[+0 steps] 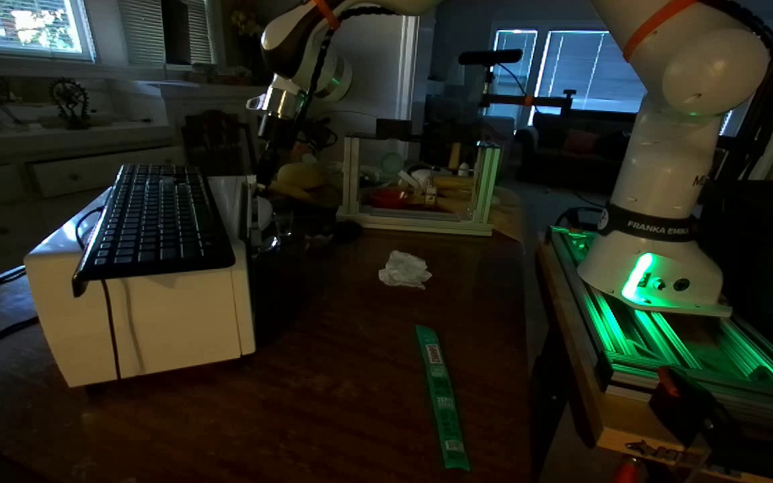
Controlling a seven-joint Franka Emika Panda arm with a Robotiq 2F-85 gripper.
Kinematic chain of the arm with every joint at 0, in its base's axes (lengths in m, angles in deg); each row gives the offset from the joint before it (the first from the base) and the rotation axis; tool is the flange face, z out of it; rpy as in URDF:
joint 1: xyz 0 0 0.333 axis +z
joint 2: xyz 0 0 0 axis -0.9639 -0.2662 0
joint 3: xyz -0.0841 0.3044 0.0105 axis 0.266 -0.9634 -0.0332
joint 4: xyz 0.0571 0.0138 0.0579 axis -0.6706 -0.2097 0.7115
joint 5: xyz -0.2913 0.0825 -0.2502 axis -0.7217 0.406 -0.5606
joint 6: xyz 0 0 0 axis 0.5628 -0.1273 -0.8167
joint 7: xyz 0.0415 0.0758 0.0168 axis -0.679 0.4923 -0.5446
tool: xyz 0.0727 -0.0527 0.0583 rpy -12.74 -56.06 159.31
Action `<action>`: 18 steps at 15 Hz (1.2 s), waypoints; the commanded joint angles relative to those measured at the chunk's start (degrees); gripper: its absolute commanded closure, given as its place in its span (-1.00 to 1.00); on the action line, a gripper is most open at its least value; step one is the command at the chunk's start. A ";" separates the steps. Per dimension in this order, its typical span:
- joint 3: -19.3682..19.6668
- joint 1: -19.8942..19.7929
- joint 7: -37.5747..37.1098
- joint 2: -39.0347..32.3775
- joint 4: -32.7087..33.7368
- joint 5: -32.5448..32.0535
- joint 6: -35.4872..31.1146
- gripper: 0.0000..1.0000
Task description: Turn the top knob to the left.
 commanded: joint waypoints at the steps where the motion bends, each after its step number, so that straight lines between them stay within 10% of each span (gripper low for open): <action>1: 0.84 0.84 0.23 -0.85 0.36 -0.57 0.76 1.00; 18: 3.53 4.17 -3.92 0.50 -2.72 -2.23 -5.74 1.00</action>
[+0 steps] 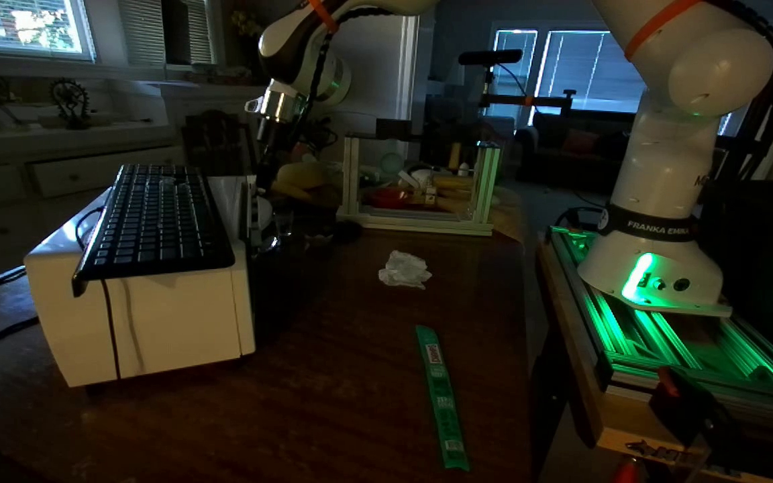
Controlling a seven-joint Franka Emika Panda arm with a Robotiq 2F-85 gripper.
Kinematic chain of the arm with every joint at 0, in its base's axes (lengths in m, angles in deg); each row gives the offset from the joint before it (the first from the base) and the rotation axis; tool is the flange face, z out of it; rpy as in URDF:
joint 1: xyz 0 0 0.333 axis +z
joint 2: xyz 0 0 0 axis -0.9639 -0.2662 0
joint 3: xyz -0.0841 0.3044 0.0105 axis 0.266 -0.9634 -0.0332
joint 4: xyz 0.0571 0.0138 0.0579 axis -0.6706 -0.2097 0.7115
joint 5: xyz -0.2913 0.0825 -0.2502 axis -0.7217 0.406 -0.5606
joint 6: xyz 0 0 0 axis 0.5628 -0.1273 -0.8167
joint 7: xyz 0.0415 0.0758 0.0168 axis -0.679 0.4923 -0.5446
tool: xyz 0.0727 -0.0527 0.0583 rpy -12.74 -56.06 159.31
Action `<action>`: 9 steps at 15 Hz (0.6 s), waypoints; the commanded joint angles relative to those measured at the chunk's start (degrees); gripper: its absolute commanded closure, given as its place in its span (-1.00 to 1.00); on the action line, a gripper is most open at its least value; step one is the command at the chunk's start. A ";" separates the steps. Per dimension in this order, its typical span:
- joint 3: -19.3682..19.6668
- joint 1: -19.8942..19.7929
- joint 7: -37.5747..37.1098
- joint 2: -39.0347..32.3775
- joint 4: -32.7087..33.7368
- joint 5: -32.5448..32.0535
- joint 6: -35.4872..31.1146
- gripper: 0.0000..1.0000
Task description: Turn the top knob to the left.
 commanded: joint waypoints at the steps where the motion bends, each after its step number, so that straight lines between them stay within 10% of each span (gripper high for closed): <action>1: 0.43 0.77 -1.65 0.70 -2.08 -1.17 -2.97 1.00; 9: 2.23 -0.94 -3.83 5.46 -3.74 -1.31 -0.60 1.00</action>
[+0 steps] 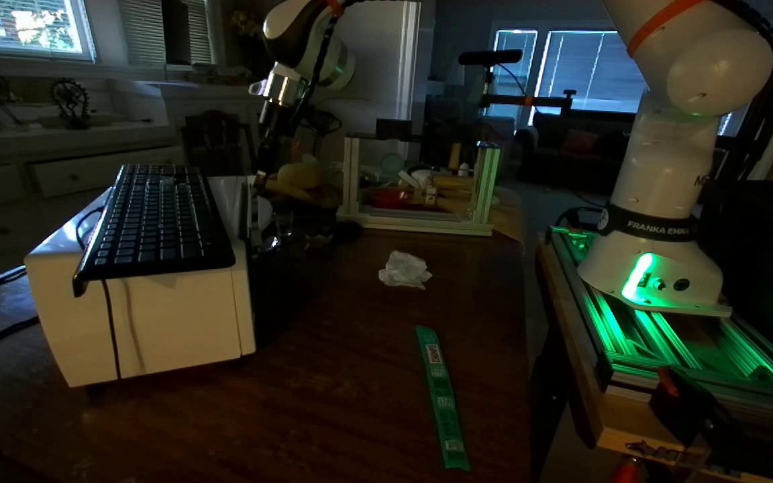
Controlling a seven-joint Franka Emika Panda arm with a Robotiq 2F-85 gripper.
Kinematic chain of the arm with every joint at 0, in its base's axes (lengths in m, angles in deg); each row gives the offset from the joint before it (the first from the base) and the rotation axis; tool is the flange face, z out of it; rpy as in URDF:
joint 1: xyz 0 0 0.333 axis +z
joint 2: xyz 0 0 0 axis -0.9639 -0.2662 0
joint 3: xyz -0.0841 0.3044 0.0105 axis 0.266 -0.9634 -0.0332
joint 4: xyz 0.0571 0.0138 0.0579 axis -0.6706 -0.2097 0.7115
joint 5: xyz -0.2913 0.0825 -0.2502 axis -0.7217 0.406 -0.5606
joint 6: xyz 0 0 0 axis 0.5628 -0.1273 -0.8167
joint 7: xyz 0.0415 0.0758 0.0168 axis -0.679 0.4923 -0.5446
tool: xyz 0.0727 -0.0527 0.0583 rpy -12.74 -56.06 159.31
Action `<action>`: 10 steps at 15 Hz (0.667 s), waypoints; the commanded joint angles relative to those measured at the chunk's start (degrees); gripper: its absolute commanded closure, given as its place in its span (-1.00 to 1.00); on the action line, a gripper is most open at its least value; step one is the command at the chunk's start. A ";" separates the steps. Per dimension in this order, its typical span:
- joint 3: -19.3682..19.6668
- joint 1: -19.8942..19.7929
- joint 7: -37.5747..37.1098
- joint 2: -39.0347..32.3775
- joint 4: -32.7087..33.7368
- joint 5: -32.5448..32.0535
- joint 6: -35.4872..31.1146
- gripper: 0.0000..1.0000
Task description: Turn the top knob to the left.
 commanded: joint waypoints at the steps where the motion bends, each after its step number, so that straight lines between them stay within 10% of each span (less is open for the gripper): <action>1: 2.36 -0.35 -2.56 1.56 -2.03 -1.61 0.45 1.00; 10: -0.44 -2.71 -0.69 -2.74 -0.86 3.14 -0.73 1.00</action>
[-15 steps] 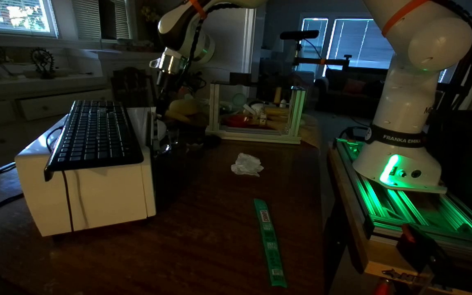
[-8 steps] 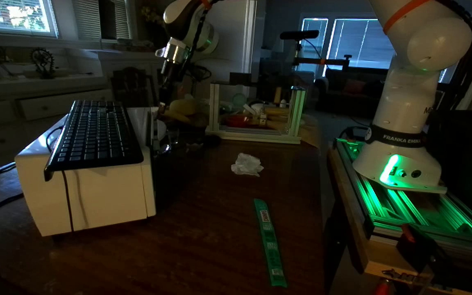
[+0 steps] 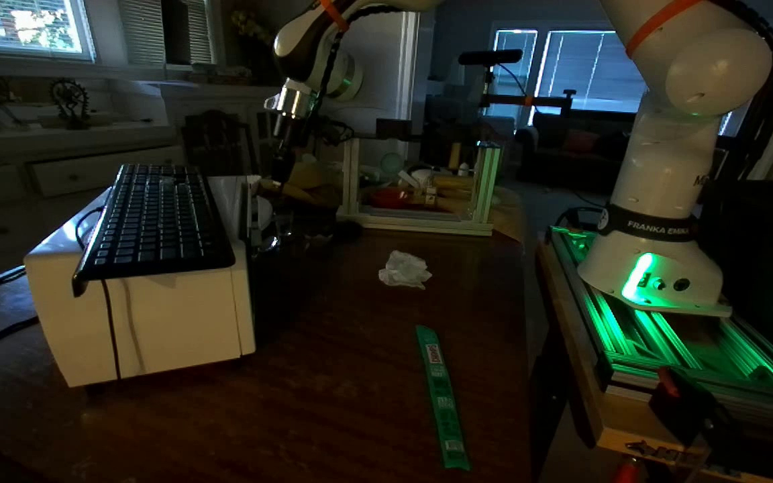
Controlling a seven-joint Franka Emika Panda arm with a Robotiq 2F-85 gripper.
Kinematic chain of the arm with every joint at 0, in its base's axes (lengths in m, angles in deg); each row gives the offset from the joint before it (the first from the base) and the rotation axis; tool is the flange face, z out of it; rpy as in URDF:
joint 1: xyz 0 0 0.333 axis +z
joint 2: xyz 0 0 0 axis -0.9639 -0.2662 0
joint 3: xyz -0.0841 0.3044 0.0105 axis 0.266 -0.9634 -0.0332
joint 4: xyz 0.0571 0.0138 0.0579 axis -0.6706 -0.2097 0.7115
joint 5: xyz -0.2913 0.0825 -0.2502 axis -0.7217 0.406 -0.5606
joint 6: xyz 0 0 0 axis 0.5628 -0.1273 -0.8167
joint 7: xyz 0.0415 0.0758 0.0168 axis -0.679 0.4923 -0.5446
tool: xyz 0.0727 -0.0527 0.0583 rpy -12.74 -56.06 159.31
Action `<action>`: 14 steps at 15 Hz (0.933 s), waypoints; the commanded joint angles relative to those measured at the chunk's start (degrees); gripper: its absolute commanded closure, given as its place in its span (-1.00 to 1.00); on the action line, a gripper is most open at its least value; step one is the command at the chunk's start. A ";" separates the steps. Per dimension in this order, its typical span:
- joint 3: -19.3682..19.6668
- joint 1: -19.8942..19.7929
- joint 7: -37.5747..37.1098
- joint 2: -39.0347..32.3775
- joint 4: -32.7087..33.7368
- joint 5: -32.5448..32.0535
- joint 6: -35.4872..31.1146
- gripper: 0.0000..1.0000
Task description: Turn the top knob to the left.
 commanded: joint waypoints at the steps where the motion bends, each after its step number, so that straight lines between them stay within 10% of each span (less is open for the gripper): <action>1: -2.60 -2.13 0.20 -2.12 0.88 3.20 -0.86 1.00; 14: -6.81 -6.63 3.35 -6.52 4.55 14.43 -0.65 1.00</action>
